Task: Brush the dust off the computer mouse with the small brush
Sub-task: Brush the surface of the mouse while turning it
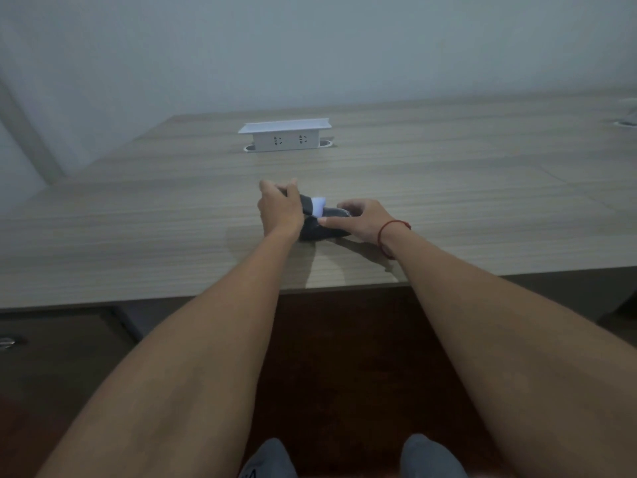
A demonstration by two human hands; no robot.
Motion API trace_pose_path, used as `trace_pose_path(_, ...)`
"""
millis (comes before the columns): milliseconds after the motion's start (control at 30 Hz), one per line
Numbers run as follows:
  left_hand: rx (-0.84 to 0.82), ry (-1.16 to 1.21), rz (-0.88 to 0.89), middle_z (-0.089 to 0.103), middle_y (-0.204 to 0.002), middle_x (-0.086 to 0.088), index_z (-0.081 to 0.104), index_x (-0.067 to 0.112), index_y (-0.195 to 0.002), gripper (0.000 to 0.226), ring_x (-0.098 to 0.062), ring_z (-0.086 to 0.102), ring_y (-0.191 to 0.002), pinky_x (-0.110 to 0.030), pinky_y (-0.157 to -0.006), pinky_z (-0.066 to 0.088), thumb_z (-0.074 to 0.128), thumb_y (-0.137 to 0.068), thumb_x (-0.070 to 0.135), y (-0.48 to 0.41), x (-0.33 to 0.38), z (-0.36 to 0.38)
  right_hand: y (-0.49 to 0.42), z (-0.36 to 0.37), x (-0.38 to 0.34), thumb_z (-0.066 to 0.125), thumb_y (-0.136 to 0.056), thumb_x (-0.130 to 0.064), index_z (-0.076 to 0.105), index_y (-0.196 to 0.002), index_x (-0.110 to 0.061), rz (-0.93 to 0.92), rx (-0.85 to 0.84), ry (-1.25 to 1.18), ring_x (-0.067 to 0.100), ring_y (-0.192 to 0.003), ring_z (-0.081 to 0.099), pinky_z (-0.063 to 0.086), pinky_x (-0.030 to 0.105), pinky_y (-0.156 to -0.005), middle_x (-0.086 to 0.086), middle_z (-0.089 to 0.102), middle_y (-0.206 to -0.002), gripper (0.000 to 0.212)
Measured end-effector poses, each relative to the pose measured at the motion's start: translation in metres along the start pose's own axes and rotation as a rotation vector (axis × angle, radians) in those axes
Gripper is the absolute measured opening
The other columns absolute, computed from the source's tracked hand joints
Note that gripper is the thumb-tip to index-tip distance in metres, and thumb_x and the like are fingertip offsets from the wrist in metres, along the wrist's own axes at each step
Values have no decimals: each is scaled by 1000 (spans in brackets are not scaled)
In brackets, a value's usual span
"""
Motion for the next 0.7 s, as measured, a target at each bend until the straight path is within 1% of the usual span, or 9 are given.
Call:
trace_pose_path(100, 123, -64, -179, 58, -126, -20, 45, 1, -122, 34, -36, 58, -112, -35, -87, 46, 44, -97, 23, -4, -33, -21, 1, -3, 0, 81, -73, -41, 52, -138, -17, 10, 6, -22, 17, -111, 49, 38, 28, -87, 6, 53, -138, 75)
trace_pose_path(200, 143, -60, -157, 59, -121, -17, 47, 1, -119, 33, -34, 59, -109, -36, -84, 45, 44, -98, 26, -8, -34, -33, 0, -3, 0, 80, -75, -35, 52, -137, -16, 12, 0, -48, 15, -105, 47, 42, 16, -68, 5, 53, -132, 70)
trace_pose_path(233, 132, -21, -135, 59, -116, -15, 48, 2, -117, 33, -32, 59, -104, -34, -81, 43, 44, -99, 29, -7, -29, -32, 0, -3, -1, 80, -75, -33, 52, -137, -15, 11, 4, -58, 16, -105, 47, 43, 16, -68, 4, 52, -132, 70)
trace_pose_path(300, 88, 48, -88, 55, -103, -9, 47, 5, -108, 31, -25, 56, -91, -31, -75, 40, 42, -99, 34, -3, -17, -25, -1, -4, 1, 80, -74, -34, 49, -139, -15, 13, 18, -55, 17, -108, 46, 40, 25, -83, 6, 51, -136, 74)
trace_pose_path(367, 3, -6, 16, 51, -97, -5, 43, 10, -99, 25, -19, 51, -85, -29, -71, 38, 41, -100, 34, 1, -5, -14, 0, -5, 2, 79, -74, -33, 46, -141, -16, 22, 23, -56, 18, -110, 46, 37, 31, -88, 8, 49, -141, 77)
trace_pose_path(433, -83, -129, 100, 53, -97, -6, 44, 8, -101, 23, -19, 51, -82, -30, -67, 40, 42, -100, 31, 2, -4, -4, 2, -6, 2, 78, -76, -30, 42, -143, -15, 27, 22, -63, 17, -110, 46, 36, 30, -87, 9, 47, -143, 77)
trace_pose_path(533, -68, -259, 113, 58, -101, -10, 45, 6, -112, 29, -23, 58, -83, -36, -72, 51, 39, -100, 32, -4, -13, -9, 3, -7, 0, 76, -78, -29, 38, -146, -13, 24, 27, -57, 17, -111, 45, 37, 30, -88, 9, 45, -146, 79)
trace_pose_path(600, -35, -259, 136, 57, -98, -8, 45, 6, -112, 30, -21, 56, -81, -34, -68, 47, 39, -100, 33, -4, -9, -14, 4, -5, 1, 80, -72, -39, 38, -145, -13, 30, 67, -52, 19, -118, 46, 38, 30, -92, 8, 44, -146, 88)
trace_pose_path(700, 10, -128, 144, 53, -94, -5, 42, 10, -100, 25, -22, 52, -83, -34, -71, 43, 39, -100, 35, 0, 1, -16, 10, -8, 1, 77, -43, -73, 43, -138, -18, 46, 200, 92, 26, -129, 45, 41, 43, -106, 5, 48, -141, 115)
Point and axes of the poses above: each hand's wrist, its own y-axis away from the middle knuckle, its own z-axis out of the palm, x = y × z, the point moved 9 cm from there along -y, towards the middle knuckle
